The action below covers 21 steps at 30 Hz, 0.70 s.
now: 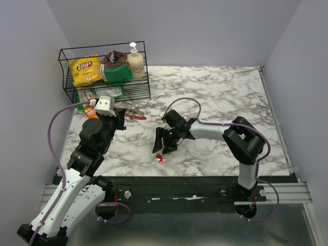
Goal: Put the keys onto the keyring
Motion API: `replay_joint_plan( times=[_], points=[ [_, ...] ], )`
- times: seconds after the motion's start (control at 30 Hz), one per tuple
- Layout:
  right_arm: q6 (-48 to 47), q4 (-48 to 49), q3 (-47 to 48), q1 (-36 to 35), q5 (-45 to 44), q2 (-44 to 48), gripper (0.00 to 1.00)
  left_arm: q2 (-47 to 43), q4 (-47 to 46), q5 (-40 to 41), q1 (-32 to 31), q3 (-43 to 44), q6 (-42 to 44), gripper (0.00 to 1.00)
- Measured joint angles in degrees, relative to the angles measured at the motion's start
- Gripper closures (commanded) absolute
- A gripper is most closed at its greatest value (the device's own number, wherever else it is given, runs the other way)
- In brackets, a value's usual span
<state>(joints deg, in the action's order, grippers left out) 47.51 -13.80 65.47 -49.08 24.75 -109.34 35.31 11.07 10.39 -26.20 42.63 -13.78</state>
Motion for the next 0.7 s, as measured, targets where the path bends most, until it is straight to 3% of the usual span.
replay_joint_plan(
  times=[0.07,0.13,0.23,0.5,0.7],
  points=[
    [0.5,-0.3,0.2,0.0,0.0,-0.4,0.5,-0.9,0.3,0.0,0.0,0.0,0.0,1.0],
    [0.9,-0.7,0.4,0.0,0.0,-1.0,0.51,-1.5,0.4,0.0,0.0,0.0,0.0,1.0],
    [1.6,-1.1,0.4,0.0,0.1,-1.4,0.66,-1.9,0.4,0.0,0.0,0.0,0.0,1.0],
    [2.0,-2.3,0.4,0.0,0.2,-2.0,0.68,-1.9,0.3,-0.4,0.0,-0.7,0.1,1.0],
    [2.4,-2.3,0.9,0.0,0.6,-2.8,0.84,-1.8,0.2,-0.9,0.0,-1.1,0.3,1.0]
  ],
)
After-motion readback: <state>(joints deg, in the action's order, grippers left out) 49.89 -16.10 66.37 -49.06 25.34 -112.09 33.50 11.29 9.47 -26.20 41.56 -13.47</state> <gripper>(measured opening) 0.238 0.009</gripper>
